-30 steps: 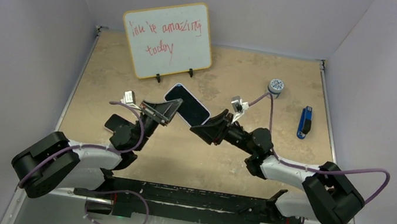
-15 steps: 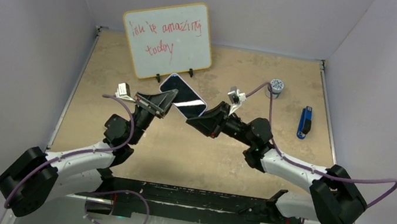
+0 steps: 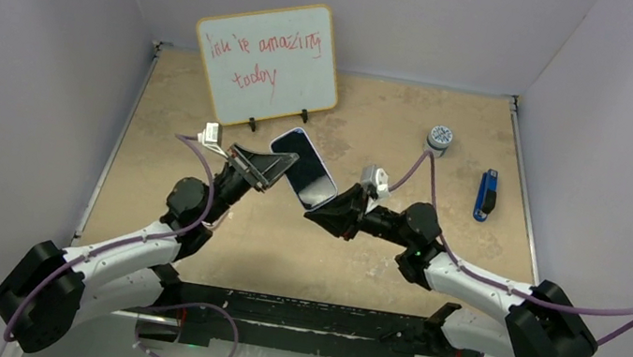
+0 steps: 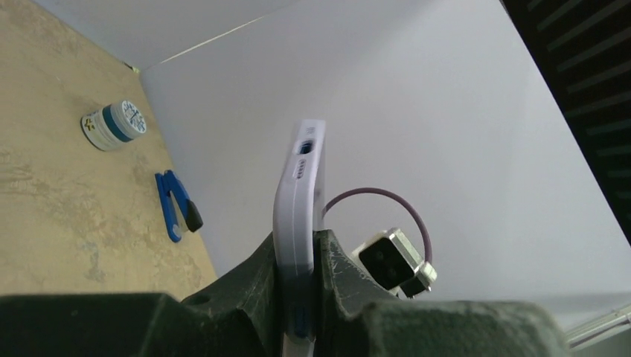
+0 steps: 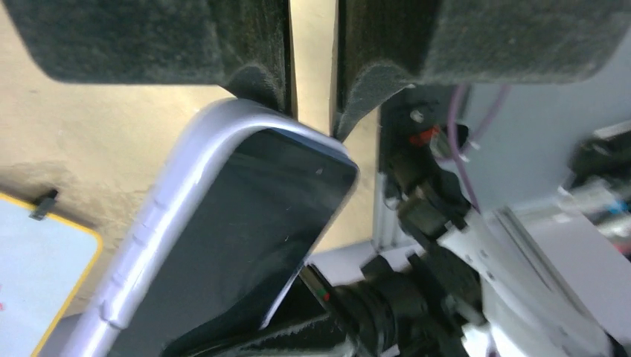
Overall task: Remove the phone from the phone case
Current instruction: Remove the phone case from the phone.
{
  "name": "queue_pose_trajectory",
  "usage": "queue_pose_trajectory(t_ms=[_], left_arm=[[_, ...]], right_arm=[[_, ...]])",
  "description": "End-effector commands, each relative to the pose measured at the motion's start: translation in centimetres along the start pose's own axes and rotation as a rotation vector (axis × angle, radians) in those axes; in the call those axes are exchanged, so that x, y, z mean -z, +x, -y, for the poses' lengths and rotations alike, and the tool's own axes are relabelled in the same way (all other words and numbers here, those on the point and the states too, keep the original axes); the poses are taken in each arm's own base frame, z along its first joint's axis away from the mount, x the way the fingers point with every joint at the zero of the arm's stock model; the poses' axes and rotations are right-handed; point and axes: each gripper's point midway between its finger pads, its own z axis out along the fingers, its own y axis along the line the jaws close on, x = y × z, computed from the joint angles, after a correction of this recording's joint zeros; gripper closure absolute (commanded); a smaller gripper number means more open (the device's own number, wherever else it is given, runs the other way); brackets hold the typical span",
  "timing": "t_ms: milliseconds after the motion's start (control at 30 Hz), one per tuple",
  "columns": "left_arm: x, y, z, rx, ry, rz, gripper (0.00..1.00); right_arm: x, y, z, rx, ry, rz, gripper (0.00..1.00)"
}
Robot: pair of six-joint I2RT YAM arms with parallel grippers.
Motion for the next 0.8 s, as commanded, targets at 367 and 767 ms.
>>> queue_pose_trajectory(t_ms=[367,767], left_arm=[[0.2,0.5,1.6,-0.194,0.031,-0.139,1.0],[0.1,0.3,4.4,-0.576,0.092,-0.34,1.0]], right_arm=[[1.0,0.2,1.0,0.277,0.023,0.034,1.0],[2.7,3.1,0.1,0.241,0.0,-0.079,0.56]])
